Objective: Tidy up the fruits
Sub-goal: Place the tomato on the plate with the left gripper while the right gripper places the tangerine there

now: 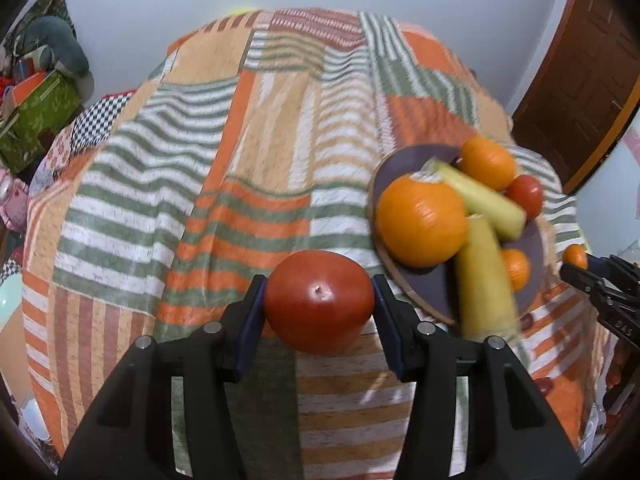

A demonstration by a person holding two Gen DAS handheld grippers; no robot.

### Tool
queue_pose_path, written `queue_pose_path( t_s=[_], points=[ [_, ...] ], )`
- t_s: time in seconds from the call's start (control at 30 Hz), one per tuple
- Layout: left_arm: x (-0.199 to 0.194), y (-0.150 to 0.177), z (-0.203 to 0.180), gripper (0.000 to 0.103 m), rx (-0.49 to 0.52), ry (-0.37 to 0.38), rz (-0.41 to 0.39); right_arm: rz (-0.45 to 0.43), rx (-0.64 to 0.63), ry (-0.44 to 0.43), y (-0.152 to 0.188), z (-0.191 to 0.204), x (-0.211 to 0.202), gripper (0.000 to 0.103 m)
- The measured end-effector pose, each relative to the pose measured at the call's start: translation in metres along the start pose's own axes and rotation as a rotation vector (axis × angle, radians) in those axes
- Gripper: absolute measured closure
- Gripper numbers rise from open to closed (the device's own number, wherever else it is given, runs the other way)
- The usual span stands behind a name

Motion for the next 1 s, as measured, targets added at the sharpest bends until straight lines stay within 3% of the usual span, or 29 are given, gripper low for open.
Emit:
queue_pose_path(
  t_s=[0.5, 1.0],
  points=[
    [-0.044, -0.04, -0.056, 0.052, 0.071, 0.087, -0.123, -0.099, -0.048, -0.03, -0.034, 0.011, -0.012, 0.07],
    [-0.027, -0.057, -0.106, 0.052, 0.129, 0.146, -0.108, -0.084, -0.055, -0.07, -0.041, 0.011, 0.015, 0.07]
  ],
)
Point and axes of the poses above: each gripper's, at about its wrist camera, not at the fingertips, and x roughly the way its jaws point, z to its left, y to its underside, the point moved 6 cm from there along x, roughly the way its jaws point, and after that the axes turned 14 degrees about -y, right-handed, at the moved point
